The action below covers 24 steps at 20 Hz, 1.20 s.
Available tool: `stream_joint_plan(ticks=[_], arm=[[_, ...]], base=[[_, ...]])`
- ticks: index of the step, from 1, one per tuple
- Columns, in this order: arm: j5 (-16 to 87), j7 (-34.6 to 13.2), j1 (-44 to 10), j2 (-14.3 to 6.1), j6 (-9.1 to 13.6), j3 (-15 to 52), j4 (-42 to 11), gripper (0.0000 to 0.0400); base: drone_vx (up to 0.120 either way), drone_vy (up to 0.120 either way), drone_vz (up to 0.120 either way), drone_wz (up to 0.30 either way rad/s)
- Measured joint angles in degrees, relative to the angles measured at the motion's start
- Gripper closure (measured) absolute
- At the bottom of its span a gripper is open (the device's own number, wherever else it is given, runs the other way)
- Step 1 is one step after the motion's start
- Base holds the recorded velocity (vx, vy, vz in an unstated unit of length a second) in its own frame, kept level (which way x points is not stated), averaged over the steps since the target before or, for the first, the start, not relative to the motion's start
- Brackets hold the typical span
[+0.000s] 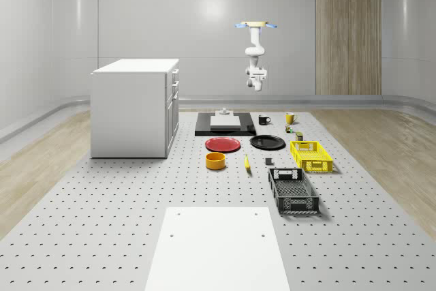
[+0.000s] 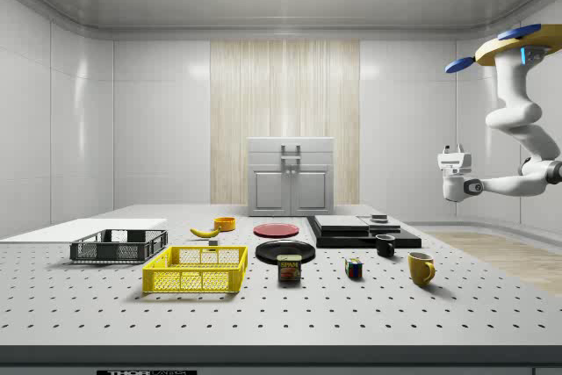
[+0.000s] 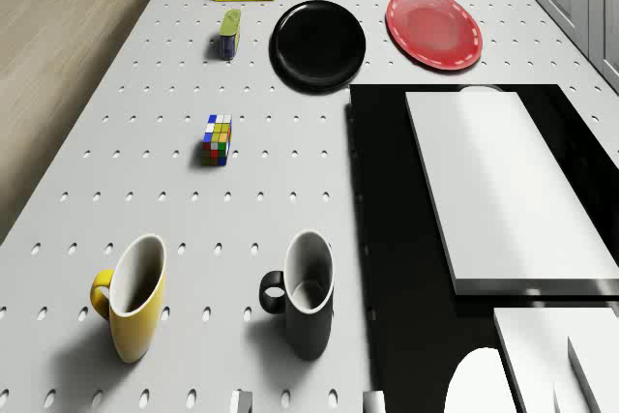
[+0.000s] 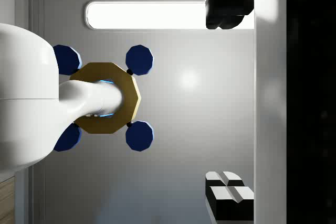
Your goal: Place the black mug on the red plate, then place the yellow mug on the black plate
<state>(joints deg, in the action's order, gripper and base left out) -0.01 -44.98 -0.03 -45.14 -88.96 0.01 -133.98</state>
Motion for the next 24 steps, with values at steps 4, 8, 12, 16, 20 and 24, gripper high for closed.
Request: stream_joint_plan(ticks=[4,8,12,16,20,24], arm=[[-0.04,0.07,-0.11,0.72,3.95,0.06,4.85,0.0000],[-0.07,0.10,-0.19,2.28,7.08,0.11,9.73,0.0000],[-0.10,0.13,-0.26,3.70,9.27,0.14,13.51,0.0000],[-0.11,0.15,-0.30,4.50,10.41,0.17,15.63,0.0000],[-0.13,0.16,-0.34,4.83,10.85,0.20,16.57,0.0000],[-0.14,0.18,-0.38,4.89,10.93,0.22,16.89,0.0000]], base=[[0.000,0.000,0.000,0.000],[0.000,0.000,0.000,0.000],[0.000,0.000,0.000,0.000],[0.000,0.000,0.000,0.000],[0.000,0.000,0.000,0.000],[0.000,-0.050,0.000,0.000]])
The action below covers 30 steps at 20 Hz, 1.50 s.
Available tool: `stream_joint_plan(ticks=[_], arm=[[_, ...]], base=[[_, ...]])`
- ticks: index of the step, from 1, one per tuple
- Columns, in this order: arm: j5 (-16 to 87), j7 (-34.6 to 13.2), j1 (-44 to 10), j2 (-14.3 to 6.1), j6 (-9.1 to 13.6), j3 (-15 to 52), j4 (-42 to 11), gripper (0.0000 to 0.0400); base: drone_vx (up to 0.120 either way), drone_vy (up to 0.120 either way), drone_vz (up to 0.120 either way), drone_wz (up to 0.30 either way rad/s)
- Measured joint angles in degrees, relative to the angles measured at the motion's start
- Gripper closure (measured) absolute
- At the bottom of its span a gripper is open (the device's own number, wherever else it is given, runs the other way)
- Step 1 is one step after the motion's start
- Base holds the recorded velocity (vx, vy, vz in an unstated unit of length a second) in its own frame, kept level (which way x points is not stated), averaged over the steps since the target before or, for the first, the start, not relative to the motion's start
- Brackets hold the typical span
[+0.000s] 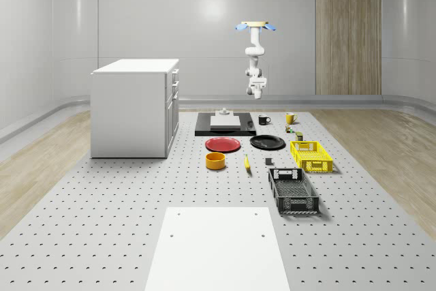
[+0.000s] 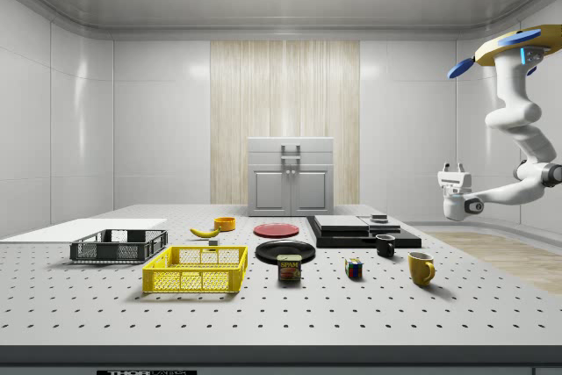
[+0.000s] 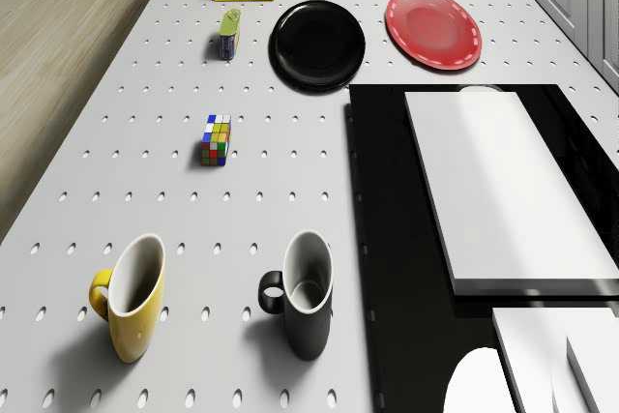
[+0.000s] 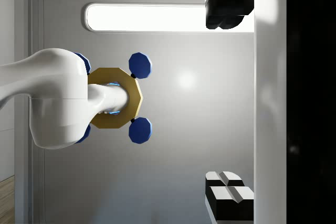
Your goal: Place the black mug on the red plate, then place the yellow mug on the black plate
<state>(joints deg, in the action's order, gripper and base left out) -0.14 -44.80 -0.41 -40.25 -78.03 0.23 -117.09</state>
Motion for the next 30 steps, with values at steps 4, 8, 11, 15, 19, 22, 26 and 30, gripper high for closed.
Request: stream_joint_plan(ticks=[4,8,11,15,19,22,26,30], arm=[[0.00,0.01,-0.03,-0.05,-0.08,0.02,0.05,0.0000],[0.00,0.02,-0.06,-0.14,-0.21,0.05,0.00,0.0000],[0.02,0.03,-0.08,-0.22,-0.33,0.07,-0.07,0.0000],[0.06,0.03,-0.11,-0.34,-0.49,0.12,-0.17,0.0000],[0.16,0.02,-0.14,-0.45,-0.66,0.20,-0.29,0.0000],[0.29,0.01,-0.18,-0.54,-0.79,0.30,-0.37,0.0000],[0.62,-0.03,-0.26,-0.66,-0.97,0.54,-0.49,0.0000],[1.28,-0.11,-0.41,-0.79,-1.14,1.02,-0.62,0.0000]], base=[[0.090,0.000,0.000,0.000],[0.120,0.000,0.000,0.000],[0.120,0.000,0.000,0.000],[0.120,0.000,0.000,0.000],[0.120,-0.060,0.000,0.000],[0.120,-0.120,0.000,0.000],[0.120,-0.020,0.000,0.000],[0.120,0.000,0.000,0.000]])
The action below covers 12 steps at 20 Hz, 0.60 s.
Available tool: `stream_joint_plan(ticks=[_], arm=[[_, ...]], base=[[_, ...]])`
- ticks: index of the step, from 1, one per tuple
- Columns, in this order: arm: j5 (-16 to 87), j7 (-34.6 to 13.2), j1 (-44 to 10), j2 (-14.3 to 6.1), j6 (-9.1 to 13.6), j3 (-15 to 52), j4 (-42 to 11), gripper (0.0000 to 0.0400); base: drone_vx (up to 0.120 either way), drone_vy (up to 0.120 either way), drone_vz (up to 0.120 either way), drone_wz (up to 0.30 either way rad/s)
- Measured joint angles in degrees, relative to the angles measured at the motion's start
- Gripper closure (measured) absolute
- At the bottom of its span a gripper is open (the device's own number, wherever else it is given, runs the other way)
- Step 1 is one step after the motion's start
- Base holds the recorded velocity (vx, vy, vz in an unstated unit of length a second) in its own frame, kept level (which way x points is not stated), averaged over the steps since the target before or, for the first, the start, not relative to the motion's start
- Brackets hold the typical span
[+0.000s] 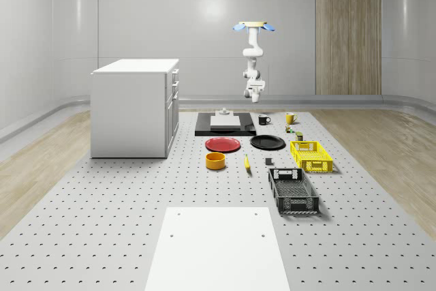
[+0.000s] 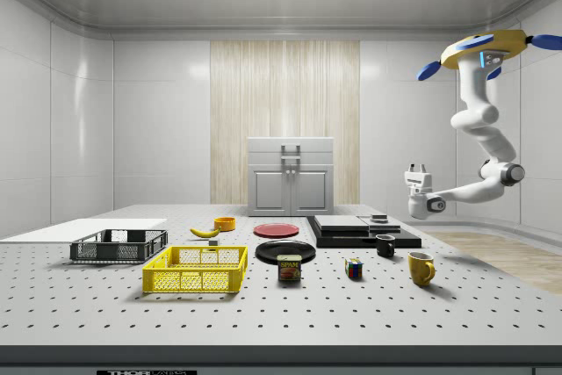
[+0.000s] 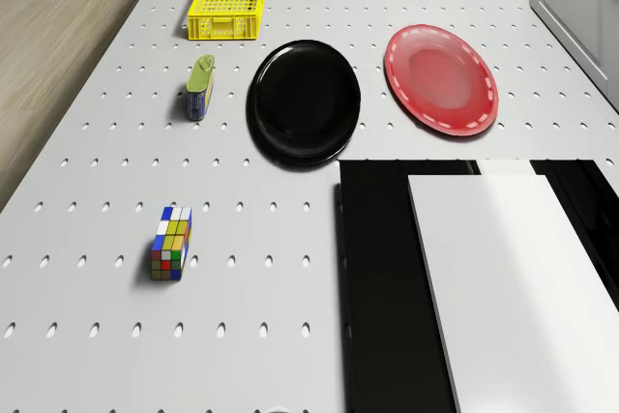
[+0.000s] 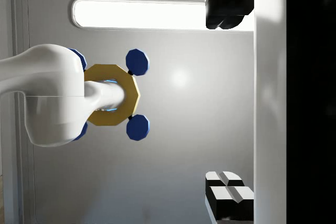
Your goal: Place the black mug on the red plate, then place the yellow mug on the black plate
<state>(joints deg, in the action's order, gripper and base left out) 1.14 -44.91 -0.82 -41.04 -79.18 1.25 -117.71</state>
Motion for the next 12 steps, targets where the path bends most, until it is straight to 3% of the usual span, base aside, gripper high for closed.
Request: stream_joint_plan(ticks=[9,12], arm=[[4.79,-0.63,-1.05,-0.34,-0.44,3.41,-0.51,0.0000],[8.80,-1.17,-1.93,-0.53,-0.65,6.26,-1.03,0.0000]], base=[[0.120,0.000,0.000,0.000],[0.120,0.000,-0.080,0.000]])
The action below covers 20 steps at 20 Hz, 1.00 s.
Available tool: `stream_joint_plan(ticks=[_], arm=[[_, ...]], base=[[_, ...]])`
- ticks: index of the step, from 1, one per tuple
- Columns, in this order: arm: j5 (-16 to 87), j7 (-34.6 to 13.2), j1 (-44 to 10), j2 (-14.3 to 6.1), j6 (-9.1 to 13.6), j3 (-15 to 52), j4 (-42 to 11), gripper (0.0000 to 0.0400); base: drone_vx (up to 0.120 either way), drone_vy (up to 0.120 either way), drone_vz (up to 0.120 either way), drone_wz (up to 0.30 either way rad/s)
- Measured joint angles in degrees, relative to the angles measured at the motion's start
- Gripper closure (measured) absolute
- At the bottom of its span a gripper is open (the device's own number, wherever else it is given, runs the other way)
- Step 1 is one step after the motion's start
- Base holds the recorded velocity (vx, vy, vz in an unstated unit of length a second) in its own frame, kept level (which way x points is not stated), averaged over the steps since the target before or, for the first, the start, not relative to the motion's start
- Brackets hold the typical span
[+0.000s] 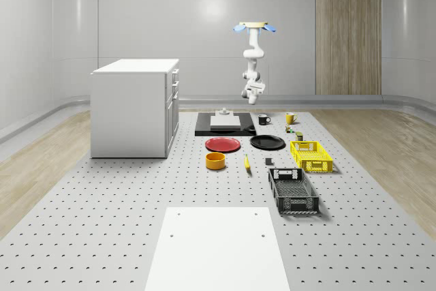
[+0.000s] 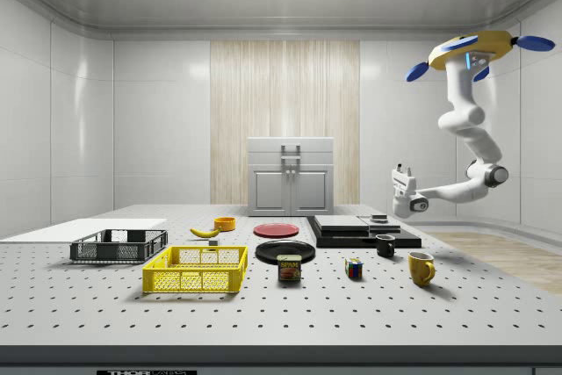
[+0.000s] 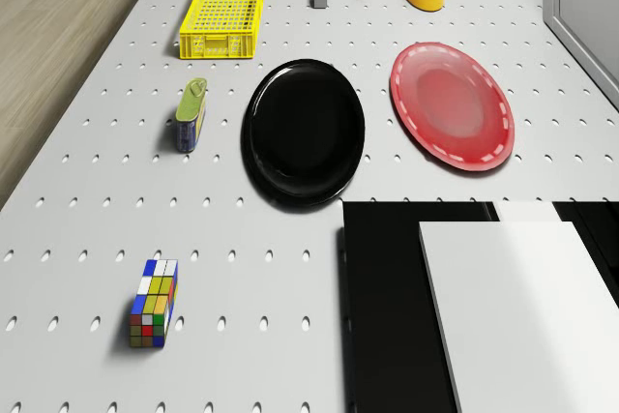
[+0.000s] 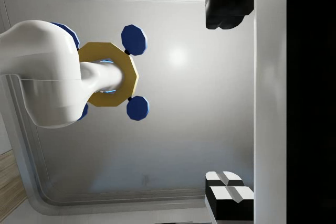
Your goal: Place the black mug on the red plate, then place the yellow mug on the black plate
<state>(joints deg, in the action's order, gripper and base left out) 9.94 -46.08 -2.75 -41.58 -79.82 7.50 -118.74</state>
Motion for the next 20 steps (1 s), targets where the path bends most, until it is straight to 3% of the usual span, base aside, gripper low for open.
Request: stream_joint_plan(ticks=[3,7,10,13,17,20], arm=[[6.52,-0.92,-1.45,-0.35,-0.30,4.59,-1.24,0.0000],[21.17,-3.29,-4.83,-1.46,-1.03,14.59,-5.84,0.0000],[37.57,-6.78,-8.92,-3.18,-1.79,24.98,-13.48,0.0000],[57.00,-12.56,-14.88,-5.59,-1.80,35.91,-24.45,0.0000],[80.39,-22.69,-26.20,-8.84,1.56,47.72,-37.47,0.0000],[91.81,-29.56,-35.40,-11.07,5.65,53.78,-42.84,0.0000]], base=[[0.120,0.000,-0.013,0.000],[0.120,0.000,-0.120,0.000],[0.120,0.000,-0.120,0.000],[0.120,0.000,-0.120,0.000],[0.120,0.000,-0.120,0.000],[0.120,0.000,-0.120,0.000]])
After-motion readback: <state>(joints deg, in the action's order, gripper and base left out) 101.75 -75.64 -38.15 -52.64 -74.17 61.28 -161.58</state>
